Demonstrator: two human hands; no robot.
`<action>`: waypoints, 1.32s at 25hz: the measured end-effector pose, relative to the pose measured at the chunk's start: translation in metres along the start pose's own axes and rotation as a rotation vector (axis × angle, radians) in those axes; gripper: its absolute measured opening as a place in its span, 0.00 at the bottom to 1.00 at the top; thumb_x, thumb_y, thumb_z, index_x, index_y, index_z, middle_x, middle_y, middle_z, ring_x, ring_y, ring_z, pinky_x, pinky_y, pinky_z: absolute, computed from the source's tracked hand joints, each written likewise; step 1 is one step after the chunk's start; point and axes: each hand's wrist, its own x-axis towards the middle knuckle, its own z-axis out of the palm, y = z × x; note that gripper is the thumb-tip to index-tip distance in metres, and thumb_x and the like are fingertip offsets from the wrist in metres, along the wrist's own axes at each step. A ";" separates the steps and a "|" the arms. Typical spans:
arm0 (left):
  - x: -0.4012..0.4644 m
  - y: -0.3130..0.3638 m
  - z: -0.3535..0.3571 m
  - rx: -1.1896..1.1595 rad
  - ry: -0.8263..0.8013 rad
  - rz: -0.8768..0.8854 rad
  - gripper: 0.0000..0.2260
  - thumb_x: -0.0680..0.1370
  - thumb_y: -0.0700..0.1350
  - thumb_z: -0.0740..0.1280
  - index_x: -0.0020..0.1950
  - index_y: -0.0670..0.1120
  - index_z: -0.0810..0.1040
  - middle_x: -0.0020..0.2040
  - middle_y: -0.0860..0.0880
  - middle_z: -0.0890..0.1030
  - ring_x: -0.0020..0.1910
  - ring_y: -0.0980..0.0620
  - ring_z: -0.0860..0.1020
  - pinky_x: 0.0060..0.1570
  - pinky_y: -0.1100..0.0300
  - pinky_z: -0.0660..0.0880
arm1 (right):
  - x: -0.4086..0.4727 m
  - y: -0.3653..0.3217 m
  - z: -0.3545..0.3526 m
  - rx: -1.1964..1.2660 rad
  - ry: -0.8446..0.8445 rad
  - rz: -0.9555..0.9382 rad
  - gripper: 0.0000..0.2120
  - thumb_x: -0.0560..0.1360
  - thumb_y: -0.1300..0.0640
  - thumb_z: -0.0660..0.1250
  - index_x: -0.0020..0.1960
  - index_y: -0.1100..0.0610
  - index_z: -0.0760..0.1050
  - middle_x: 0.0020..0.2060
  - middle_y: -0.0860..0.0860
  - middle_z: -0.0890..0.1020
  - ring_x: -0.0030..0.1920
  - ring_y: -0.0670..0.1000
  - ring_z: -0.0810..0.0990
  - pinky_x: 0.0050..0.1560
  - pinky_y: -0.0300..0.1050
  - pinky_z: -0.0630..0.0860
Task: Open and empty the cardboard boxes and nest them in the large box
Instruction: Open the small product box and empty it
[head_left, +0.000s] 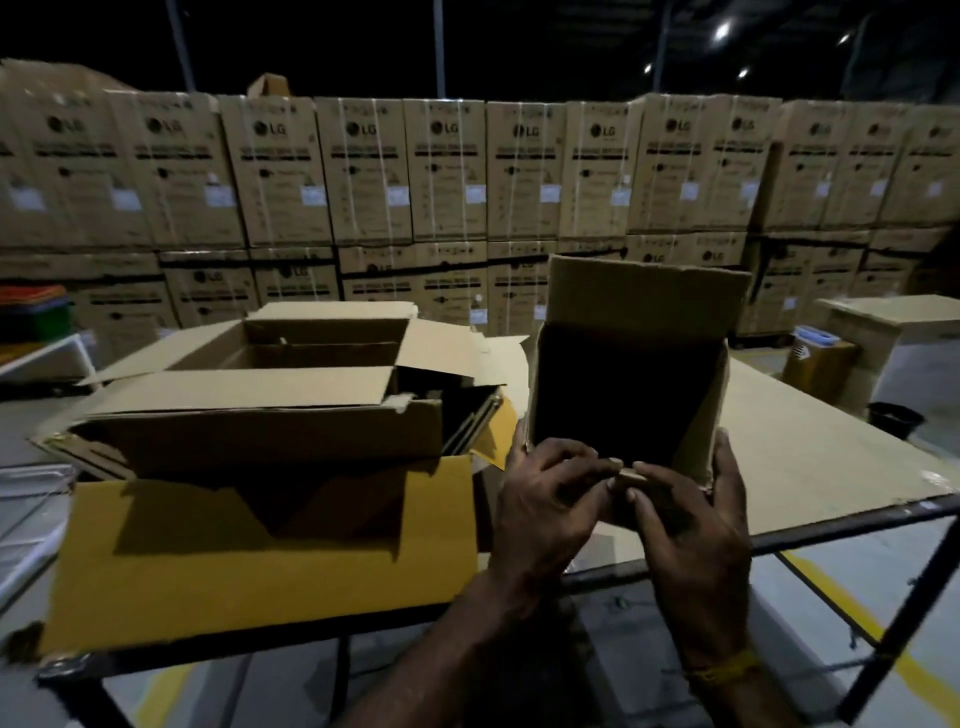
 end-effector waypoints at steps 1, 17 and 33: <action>0.010 -0.005 -0.020 -0.010 0.012 0.026 0.08 0.75 0.47 0.72 0.52 0.51 0.86 0.50 0.54 0.81 0.53 0.58 0.79 0.58 0.38 0.72 | 0.004 -0.016 0.014 0.005 0.026 -0.029 0.17 0.72 0.65 0.74 0.57 0.49 0.80 0.78 0.54 0.60 0.75 0.48 0.62 0.70 0.35 0.64; 0.147 -0.070 -0.253 0.066 0.159 0.177 0.12 0.75 0.39 0.69 0.57 0.44 0.83 0.57 0.45 0.80 0.57 0.53 0.78 0.52 0.65 0.77 | 0.114 -0.196 0.201 0.073 0.073 -0.283 0.11 0.75 0.57 0.71 0.56 0.55 0.81 0.77 0.63 0.59 0.75 0.61 0.64 0.67 0.38 0.72; 0.199 -0.149 -0.311 0.439 0.143 -0.075 0.08 0.77 0.50 0.70 0.55 0.54 0.84 0.52 0.55 0.84 0.48 0.60 0.81 0.44 0.66 0.78 | 0.162 -0.191 0.333 0.158 -0.234 -0.139 0.12 0.74 0.52 0.73 0.57 0.48 0.80 0.61 0.55 0.74 0.61 0.53 0.77 0.53 0.47 0.82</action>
